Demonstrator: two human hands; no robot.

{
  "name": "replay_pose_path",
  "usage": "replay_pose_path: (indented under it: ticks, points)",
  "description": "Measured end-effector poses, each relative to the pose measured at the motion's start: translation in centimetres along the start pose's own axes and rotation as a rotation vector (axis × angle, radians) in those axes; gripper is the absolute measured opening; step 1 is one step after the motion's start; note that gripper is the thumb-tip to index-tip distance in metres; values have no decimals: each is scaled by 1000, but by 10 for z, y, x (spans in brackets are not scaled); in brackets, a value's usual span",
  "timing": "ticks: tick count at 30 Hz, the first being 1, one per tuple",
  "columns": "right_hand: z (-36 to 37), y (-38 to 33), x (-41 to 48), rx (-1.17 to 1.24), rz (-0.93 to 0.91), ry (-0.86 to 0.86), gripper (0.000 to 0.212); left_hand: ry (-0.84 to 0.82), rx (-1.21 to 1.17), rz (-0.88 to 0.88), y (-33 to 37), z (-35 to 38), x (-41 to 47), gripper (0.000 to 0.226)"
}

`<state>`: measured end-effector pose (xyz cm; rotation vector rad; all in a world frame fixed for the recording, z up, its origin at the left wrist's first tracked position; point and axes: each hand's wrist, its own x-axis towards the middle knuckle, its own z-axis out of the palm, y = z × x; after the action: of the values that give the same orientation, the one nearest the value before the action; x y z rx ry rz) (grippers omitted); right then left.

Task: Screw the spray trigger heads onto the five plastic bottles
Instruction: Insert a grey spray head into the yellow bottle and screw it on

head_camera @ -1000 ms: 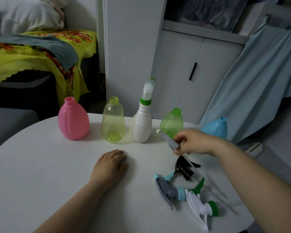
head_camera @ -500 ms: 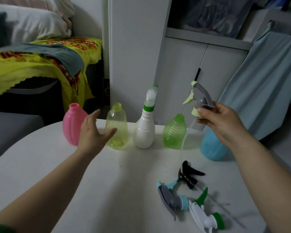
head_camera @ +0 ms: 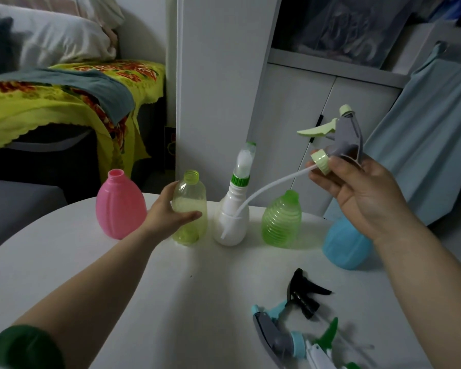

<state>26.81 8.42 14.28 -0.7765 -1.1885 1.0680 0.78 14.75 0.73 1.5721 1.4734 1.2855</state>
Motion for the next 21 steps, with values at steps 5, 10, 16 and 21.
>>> replay_pose_path:
  ticks: [5, 10, 16, 21]
  points:
    - [7, -4, 4, 23, -28, -12, 12, -38, 20, 2, 2, -4, -13, 74]
    - [17, -4, 3, 54, -41, -6, 17, -123, 1, -8, 4, -14, -53, 70]
    - [26, -19, -5, 165, -100, -10, 18, -136, -84, 24, 9, -6, -103, 57]
    - [30, -29, -17, 85, -97, -107, 14, -145, -85, 29, 12, -6, -110, 59]
